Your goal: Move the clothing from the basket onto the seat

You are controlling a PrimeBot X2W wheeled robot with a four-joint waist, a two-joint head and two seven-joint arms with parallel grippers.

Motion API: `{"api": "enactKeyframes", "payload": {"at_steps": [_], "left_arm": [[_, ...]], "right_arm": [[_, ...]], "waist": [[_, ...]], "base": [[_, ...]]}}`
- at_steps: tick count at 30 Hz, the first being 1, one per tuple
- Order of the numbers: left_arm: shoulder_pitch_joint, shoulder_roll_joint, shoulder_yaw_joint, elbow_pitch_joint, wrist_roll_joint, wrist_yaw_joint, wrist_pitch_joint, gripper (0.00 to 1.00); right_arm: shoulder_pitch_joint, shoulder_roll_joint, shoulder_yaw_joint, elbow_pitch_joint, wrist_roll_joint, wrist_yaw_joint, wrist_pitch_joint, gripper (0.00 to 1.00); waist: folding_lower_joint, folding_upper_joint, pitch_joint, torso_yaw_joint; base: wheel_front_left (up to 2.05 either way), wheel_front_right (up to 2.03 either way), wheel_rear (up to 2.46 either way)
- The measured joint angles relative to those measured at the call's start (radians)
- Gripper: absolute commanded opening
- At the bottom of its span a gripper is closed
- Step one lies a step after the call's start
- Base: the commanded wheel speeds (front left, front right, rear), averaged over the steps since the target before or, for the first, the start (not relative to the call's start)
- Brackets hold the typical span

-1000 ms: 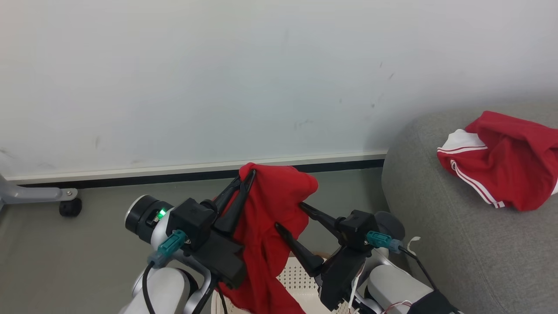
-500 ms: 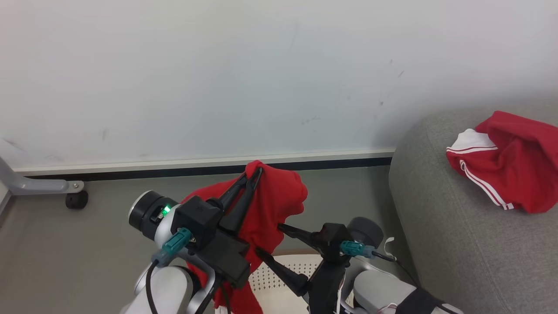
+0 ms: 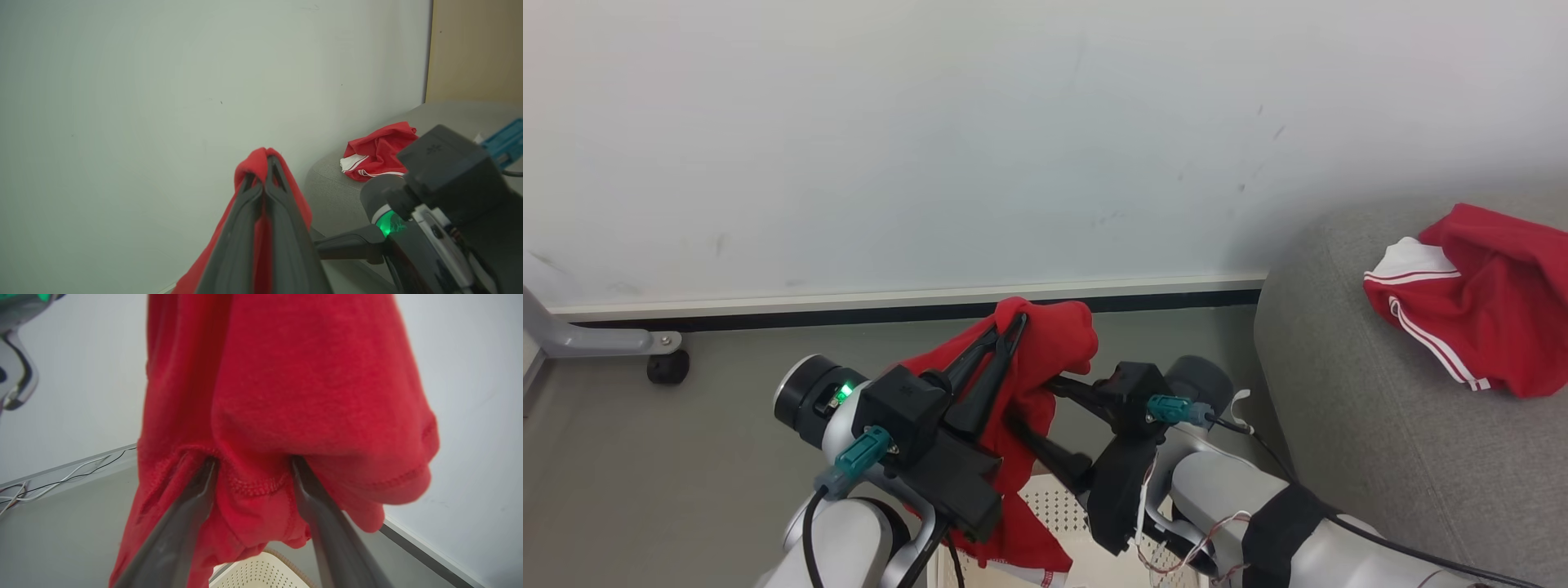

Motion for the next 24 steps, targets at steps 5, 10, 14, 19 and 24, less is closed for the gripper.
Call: {"api": "enactKeyframes", "payload": {"at_steps": [5,10,14,19,24], "left_arm": [[0.0,-0.003,0.0,0.0,-0.003,0.0,0.009,0.0],[0.004,0.002,0.02,0.005,-0.033,0.009,0.009,0.0],[0.009,0.008,0.037,0.01,-0.037,0.017,0.009,0.2],[0.028,0.012,0.061,0.019,-0.052,0.026,0.005,1.0],[0.057,0.019,0.067,0.024,-0.057,0.026,-0.011,1.0]], "right_arm": [[-0.019,0.005,0.005,0.02,0.031,0.0,-0.001,0.0],[-0.02,0.006,0.009,0.029,0.05,0.0,-0.002,0.0],[-0.027,0.007,0.009,0.033,0.062,0.0,-0.002,0.0],[-0.036,0.007,-0.024,0.041,0.103,0.0,-0.002,0.0],[-0.038,-0.013,-0.076,0.046,0.122,0.0,-0.002,0.0]], "waist": [[0.0,0.0,0.005,0.001],[0.0,0.0,0.008,-0.005],[0.0,0.0,0.01,-0.016],[0.0,0.0,0.012,-0.044],[-0.0001,0.0,0.01,-0.072]], "base": [[0.0,0.0,0.0],[0.0,0.0,0.0],[0.0,0.0,0.0],[0.0,0.0,0.0],[0.0,0.0,0.0]]}}
